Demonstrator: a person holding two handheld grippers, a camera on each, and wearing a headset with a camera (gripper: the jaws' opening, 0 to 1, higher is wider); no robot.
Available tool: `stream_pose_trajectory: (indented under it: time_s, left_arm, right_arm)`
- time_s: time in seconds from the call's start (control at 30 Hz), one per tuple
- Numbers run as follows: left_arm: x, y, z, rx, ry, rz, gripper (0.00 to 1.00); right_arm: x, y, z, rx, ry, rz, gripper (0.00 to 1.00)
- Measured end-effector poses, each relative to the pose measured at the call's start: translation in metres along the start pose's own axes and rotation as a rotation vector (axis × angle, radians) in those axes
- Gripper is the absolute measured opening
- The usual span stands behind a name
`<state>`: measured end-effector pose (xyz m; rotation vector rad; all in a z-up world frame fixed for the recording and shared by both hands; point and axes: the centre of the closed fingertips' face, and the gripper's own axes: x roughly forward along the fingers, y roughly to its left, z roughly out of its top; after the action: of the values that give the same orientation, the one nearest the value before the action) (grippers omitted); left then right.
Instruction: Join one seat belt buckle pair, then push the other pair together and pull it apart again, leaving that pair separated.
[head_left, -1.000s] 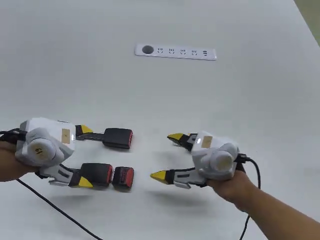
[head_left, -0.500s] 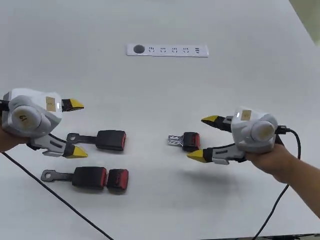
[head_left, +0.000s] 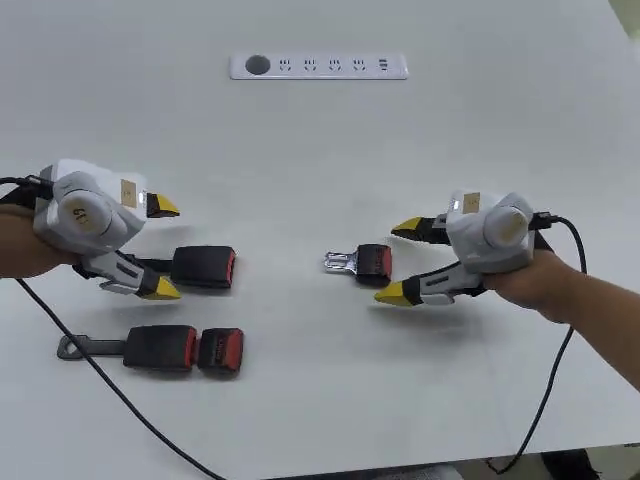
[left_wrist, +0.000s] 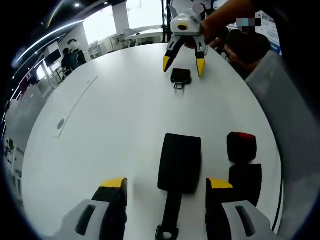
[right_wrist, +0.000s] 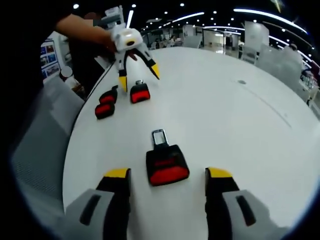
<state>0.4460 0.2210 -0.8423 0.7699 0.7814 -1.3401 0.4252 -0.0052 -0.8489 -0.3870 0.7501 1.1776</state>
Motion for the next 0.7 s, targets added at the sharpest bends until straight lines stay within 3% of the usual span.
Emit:
stream_pose_trajectory:
  time_s: [0.1, 0.13, 0.23, 0.33, 0.37, 0.47, 0.7]
  left_arm:
    - [0.005, -0.002, 0.0, -0.008, -0.002, -0.025, 0.55]
    - [0.007, -0.003, 0.0, -0.005, 0.005, -0.035, 0.51]
    - [0.012, -0.007, -0.002, 0.009, 0.013, -0.05, 0.47]
    - [0.012, -0.007, 0.0, 0.014, -0.001, -0.053, 0.43]
    - [0.011, -0.008, 0.0, 0.011, -0.005, -0.055, 0.43]
    - [0.01, -0.007, 0.002, 0.006, -0.024, -0.054, 0.35]
    - [0.009, -0.007, 0.003, -0.003, -0.035, -0.055, 0.34]
  right_arm:
    - [0.004, 0.004, -0.001, -0.022, 0.022, 0.027, 0.58]
    - [0.005, 0.002, 0.003, -0.057, 0.005, 0.023, 0.56]
    - [0.006, 0.003, 0.005, -0.042, 0.013, 0.029, 0.52]
    - [0.007, 0.003, 0.003, -0.14, 0.04, 0.029, 0.4]
    - [0.006, 0.006, 0.003, -0.123, 0.032, 0.037, 0.38]
    - [0.004, 0.004, 0.003, -0.122, 0.018, 0.041, 0.37]
    - [0.004, 0.004, 0.004, -0.125, -0.002, 0.059, 0.37]
